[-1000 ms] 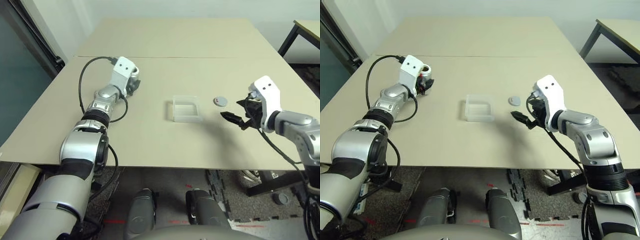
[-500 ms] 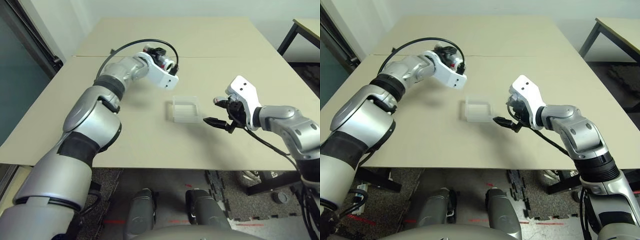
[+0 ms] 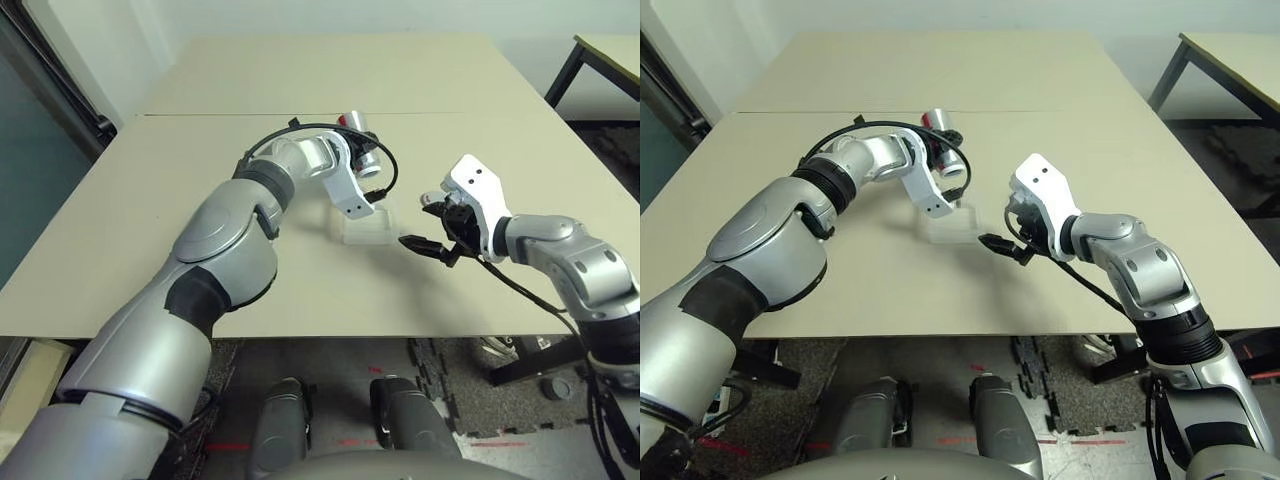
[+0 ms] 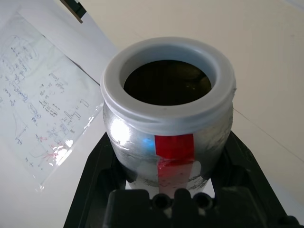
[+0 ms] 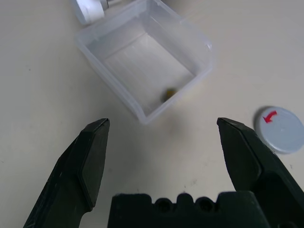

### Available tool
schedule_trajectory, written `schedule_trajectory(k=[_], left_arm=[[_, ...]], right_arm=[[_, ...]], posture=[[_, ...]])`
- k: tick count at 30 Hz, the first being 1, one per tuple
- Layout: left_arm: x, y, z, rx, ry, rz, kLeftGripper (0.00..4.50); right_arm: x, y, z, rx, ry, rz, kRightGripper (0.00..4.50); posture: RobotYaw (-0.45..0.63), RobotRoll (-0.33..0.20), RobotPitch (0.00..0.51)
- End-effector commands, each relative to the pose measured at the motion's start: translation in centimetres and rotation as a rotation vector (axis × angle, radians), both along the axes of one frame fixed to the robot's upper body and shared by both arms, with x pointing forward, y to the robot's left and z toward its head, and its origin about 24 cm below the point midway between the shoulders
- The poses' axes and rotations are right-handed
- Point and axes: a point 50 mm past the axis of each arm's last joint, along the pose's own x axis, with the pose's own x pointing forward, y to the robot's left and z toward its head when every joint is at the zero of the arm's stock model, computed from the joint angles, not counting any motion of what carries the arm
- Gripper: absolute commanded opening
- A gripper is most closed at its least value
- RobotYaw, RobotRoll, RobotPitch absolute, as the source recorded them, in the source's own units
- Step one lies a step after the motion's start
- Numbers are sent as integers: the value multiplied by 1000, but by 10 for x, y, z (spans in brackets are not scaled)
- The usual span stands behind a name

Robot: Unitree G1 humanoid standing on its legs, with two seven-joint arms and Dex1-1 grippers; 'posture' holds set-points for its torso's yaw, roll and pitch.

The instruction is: Pour the medicine from the bottle into the box.

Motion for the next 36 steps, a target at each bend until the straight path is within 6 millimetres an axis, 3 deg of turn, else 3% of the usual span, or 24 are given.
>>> schedule_trajectory(k=[1, 5, 8, 13, 17, 20, 26, 36], left_arm=[[2, 6, 2, -26, 15, 34, 2506], [3, 10, 5, -327, 192, 173, 2506], [8, 21, 14, -730, 385, 321, 2506], [18, 58, 21, -1489, 678, 560, 2506], [20, 89, 11, -1887, 748, 635, 2506], [18, 105, -1, -2077, 753, 674, 2506], [12, 123, -31, -2248, 739, 790, 2506], [-1, 125, -74, -2159, 792, 950, 2506]], right_arm=[[0, -2, 1, 4, -4, -9, 4500], [2, -1, 2, 4, -5, -4, 4500], [4, 1, 3, 6, -8, 8, 4500], [5, 4, 6, 19, -14, 28, 4500], [9, 6, 7, 30, -26, 23, 4500], [12, 8, 8, 34, -30, 30, 4500], [13, 14, 4, 41, -16, 48, 4500], [12, 22, -2, 57, 7, 64, 4500]], posture=[[-119, 0, 62], [-103, 0, 62], [-91, 0, 63], [-71, 0, 62], [-37, 0, 63], [-22, 0, 65], [9, 0, 71], [23, 0, 78]])
